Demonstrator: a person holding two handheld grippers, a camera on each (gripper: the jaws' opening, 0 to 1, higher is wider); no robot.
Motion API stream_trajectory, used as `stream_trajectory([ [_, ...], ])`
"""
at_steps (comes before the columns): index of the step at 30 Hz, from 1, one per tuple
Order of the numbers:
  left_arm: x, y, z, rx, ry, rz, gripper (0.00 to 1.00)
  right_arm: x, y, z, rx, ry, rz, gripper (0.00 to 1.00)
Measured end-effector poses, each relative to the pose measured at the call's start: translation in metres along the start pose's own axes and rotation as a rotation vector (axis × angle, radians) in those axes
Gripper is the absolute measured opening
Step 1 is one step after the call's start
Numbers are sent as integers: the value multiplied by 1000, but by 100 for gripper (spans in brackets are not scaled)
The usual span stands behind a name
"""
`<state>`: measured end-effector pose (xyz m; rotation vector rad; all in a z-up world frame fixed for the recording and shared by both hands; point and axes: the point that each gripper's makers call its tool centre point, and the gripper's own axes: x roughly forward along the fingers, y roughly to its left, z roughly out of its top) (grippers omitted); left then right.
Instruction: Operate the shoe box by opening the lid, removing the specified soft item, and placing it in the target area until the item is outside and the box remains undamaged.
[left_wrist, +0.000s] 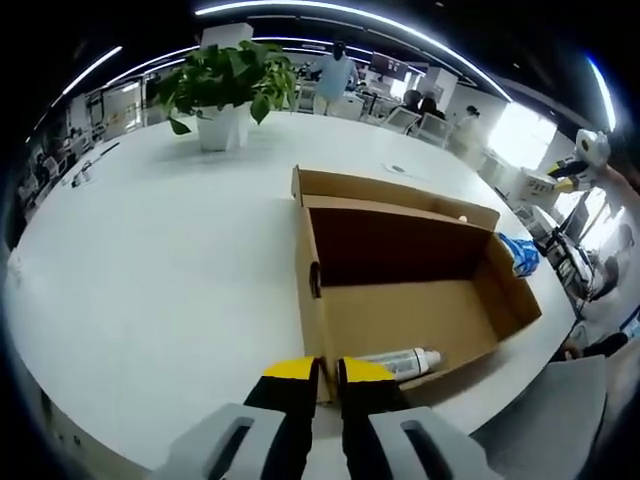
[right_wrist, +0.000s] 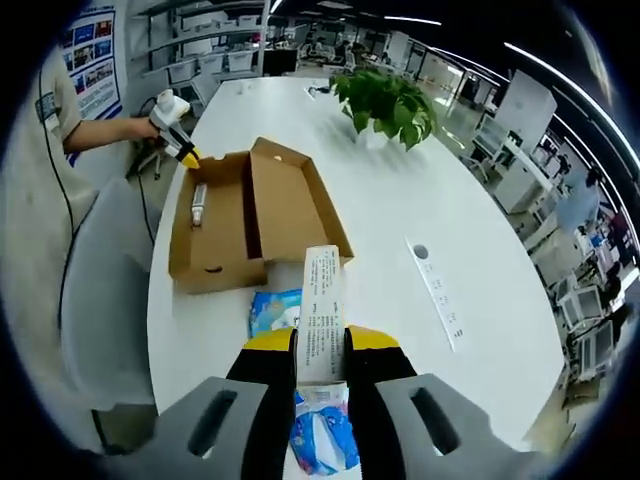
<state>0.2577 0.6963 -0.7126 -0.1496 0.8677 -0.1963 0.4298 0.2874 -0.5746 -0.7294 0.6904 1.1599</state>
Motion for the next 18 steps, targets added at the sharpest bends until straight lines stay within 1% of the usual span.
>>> stream_trajectory([
  [8, 0, -1, 1, 1, -8, -2, 8, 12, -21, -25, 14, 33, -2, 15],
  [15, 1, 1, 1, -8, 2, 3, 7, 27, -25, -44, 40, 66, 12, 16],
  [18, 1, 1, 1, -12, 1, 5, 7, 34, -26, -55, 30, 95, 20, 16],
])
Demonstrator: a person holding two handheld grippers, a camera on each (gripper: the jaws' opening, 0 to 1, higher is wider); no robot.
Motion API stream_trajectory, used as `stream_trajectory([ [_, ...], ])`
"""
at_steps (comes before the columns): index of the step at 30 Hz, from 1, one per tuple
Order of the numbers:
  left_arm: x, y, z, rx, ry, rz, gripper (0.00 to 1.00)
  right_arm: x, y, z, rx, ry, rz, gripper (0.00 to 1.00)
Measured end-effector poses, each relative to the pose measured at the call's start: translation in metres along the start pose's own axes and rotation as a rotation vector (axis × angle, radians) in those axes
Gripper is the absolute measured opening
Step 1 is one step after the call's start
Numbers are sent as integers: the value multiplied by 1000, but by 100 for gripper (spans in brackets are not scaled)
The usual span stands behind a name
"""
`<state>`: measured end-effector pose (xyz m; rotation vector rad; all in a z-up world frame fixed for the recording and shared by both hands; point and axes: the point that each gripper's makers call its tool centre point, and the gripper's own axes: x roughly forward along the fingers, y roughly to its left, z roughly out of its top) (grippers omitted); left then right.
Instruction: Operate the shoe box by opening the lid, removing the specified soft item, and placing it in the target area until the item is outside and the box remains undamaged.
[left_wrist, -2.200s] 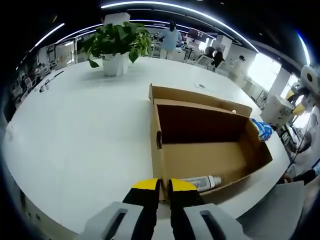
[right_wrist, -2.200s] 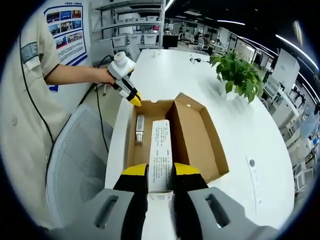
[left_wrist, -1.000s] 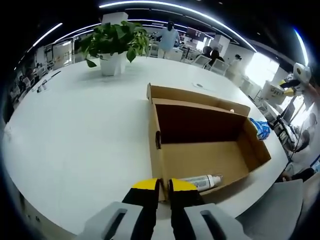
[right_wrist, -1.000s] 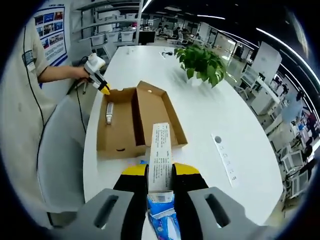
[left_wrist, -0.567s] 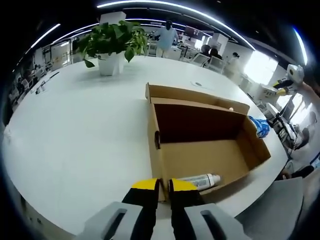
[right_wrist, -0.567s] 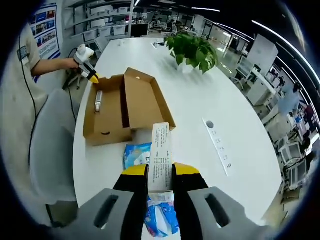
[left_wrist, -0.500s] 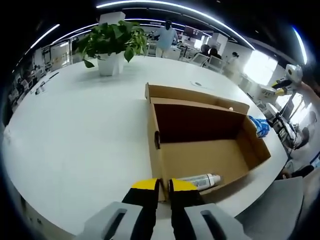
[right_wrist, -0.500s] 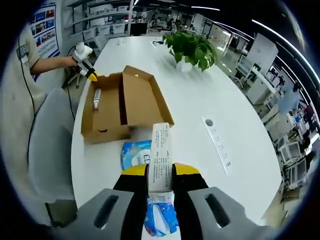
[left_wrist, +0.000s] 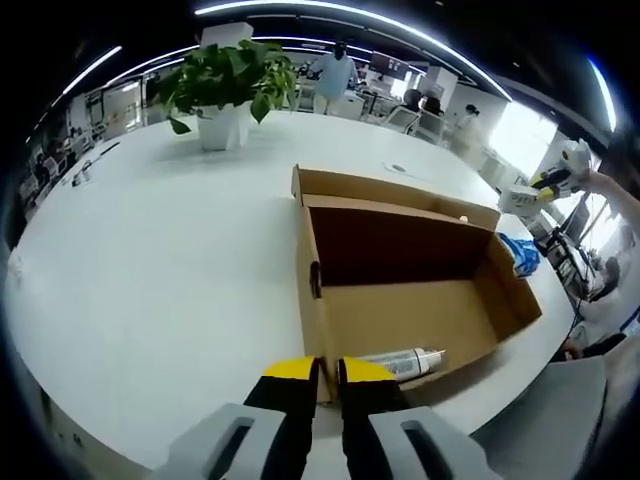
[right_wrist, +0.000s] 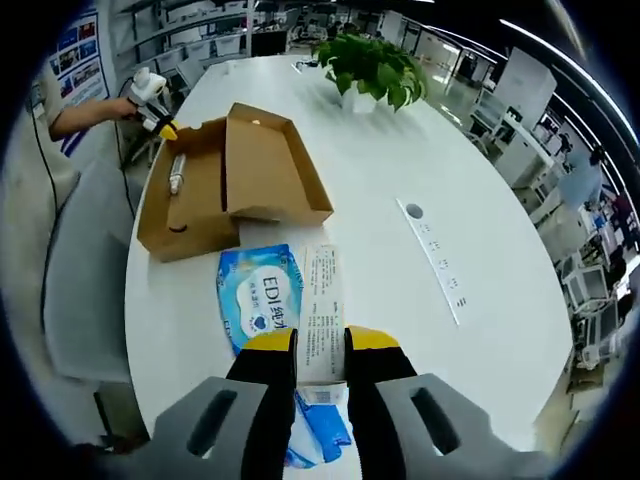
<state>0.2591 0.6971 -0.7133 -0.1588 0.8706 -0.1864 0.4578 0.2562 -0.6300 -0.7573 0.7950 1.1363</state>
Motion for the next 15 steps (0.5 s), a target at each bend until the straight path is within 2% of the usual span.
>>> stream_trajectory([
  [7, 0, 1, -1, -2, 4, 8, 7, 15, -8, -18, -8, 43, 8, 16],
  [15, 2, 2, -2, -6, 11, 13, 7, 30, -17, -47, -29, 113, 15, 16],
])
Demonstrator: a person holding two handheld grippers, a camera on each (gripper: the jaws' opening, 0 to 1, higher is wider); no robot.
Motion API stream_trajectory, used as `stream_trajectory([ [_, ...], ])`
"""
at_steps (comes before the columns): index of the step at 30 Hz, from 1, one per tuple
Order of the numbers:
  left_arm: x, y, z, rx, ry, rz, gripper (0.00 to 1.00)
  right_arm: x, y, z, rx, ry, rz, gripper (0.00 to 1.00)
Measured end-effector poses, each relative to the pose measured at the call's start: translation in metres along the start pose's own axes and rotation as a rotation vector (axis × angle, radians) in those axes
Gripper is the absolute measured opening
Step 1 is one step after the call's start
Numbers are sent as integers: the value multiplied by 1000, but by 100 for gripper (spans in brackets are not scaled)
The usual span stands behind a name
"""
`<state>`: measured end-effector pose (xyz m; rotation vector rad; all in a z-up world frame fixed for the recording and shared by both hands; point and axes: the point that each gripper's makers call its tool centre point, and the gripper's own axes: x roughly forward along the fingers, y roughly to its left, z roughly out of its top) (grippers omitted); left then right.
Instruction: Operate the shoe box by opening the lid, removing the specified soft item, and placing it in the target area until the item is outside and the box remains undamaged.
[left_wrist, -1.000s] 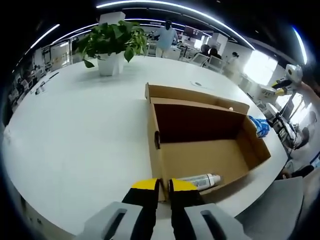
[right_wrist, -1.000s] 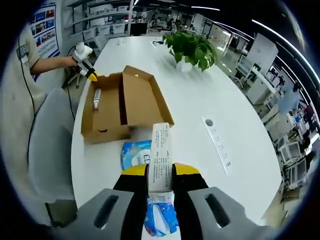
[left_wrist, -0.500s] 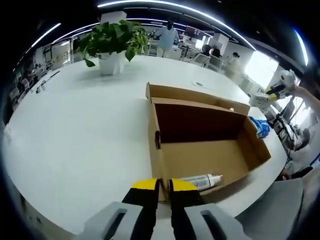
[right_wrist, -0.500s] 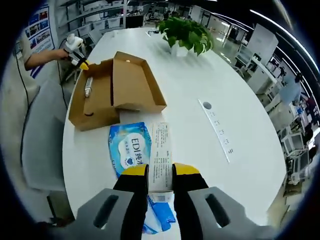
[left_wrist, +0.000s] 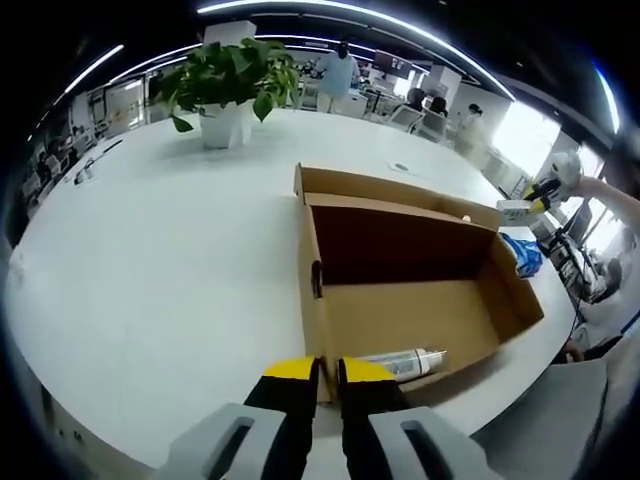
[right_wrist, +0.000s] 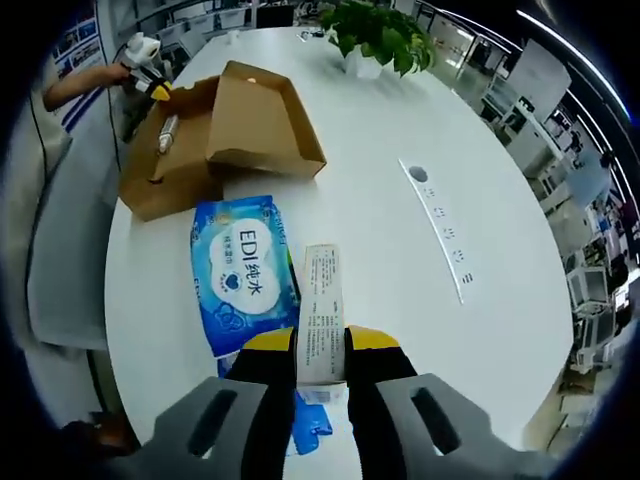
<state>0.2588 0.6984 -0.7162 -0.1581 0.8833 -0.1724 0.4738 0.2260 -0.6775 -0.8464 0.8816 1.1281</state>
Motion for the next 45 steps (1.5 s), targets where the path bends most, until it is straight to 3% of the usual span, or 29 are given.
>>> stream_trajectory([
  [7, 1, 1, -1, 6, 14, 4, 7, 13, -6, -23, 3, 51, 4, 16],
  [21, 3, 2, -2, 18, 32, 11, 8, 24, -13, -76, -152, 222, 6, 16],
  [38, 4, 3, 0, 20, 34, 13, 8, 34, -17, -112, -221, 344, -9, 16],
  [45, 4, 3, 0, 24, 39, 12, 8, 33, -19, -109, -202, 346, -23, 16],
])
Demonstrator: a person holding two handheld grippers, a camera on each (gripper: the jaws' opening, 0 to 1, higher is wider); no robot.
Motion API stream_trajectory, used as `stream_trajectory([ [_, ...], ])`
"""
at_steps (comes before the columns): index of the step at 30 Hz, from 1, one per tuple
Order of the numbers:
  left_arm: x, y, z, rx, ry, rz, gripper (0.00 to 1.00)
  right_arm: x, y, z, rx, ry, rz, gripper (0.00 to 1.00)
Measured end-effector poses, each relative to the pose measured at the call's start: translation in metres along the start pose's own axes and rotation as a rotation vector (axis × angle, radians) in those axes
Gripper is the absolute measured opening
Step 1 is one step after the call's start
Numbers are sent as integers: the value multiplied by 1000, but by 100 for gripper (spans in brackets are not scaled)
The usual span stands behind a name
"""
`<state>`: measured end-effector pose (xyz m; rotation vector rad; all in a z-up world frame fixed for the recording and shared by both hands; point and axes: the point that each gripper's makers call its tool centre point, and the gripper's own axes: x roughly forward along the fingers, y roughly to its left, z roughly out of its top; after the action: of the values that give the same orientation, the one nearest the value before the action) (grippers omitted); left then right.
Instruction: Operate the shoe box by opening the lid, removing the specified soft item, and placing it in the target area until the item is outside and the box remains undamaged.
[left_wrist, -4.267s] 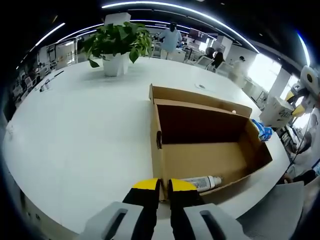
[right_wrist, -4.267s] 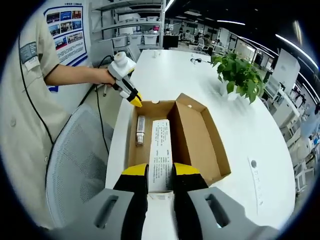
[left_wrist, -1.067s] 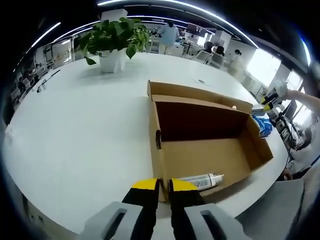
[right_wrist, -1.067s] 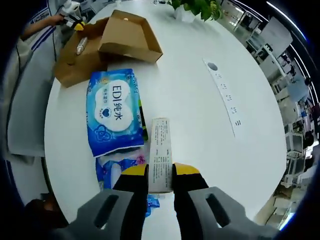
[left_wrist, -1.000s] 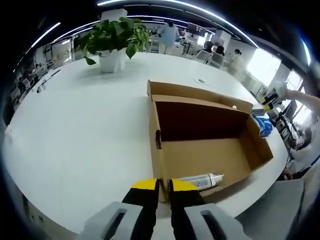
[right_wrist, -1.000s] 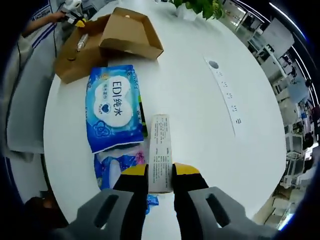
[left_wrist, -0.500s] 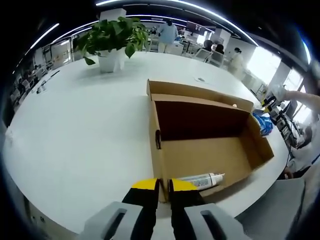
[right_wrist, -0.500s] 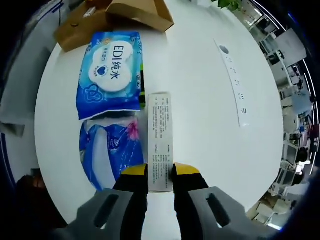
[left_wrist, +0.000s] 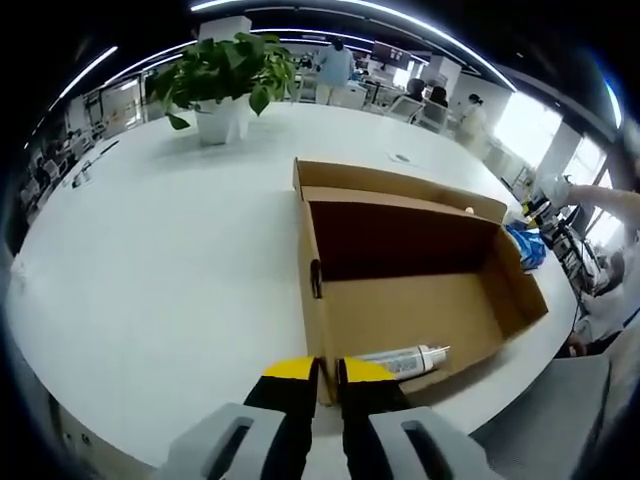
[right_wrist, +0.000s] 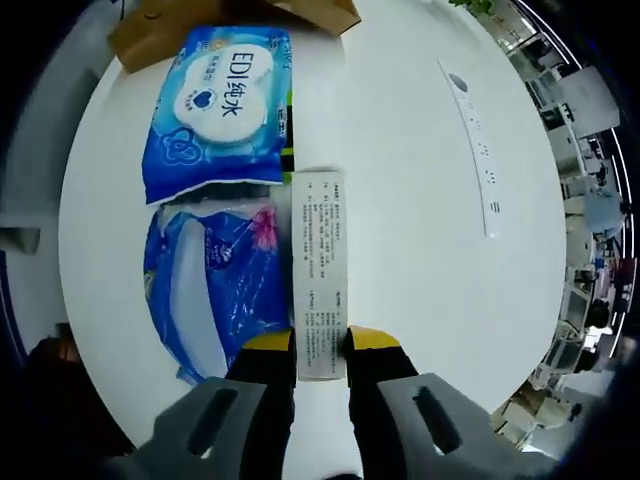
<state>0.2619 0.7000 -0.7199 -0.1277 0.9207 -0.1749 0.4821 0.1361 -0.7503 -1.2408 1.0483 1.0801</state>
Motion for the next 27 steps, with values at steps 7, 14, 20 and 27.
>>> stream_trajectory([
  [7, 0, 0, 0, 15, 4, 6, 8, 0, -9, -1, -51, 17, -59, 19],
  [14, 0, 0, -1, 14, 1, 8, 8, 0, -12, -4, -51, 29, -74, 19],
  [20, 1, 0, 0, 35, 9, 6, 9, -7, -15, 0, -61, 19, -126, 26],
  [27, 0, -3, 3, 101, 30, 0, 12, -16, -12, 1, -34, -8, -160, 34],
])
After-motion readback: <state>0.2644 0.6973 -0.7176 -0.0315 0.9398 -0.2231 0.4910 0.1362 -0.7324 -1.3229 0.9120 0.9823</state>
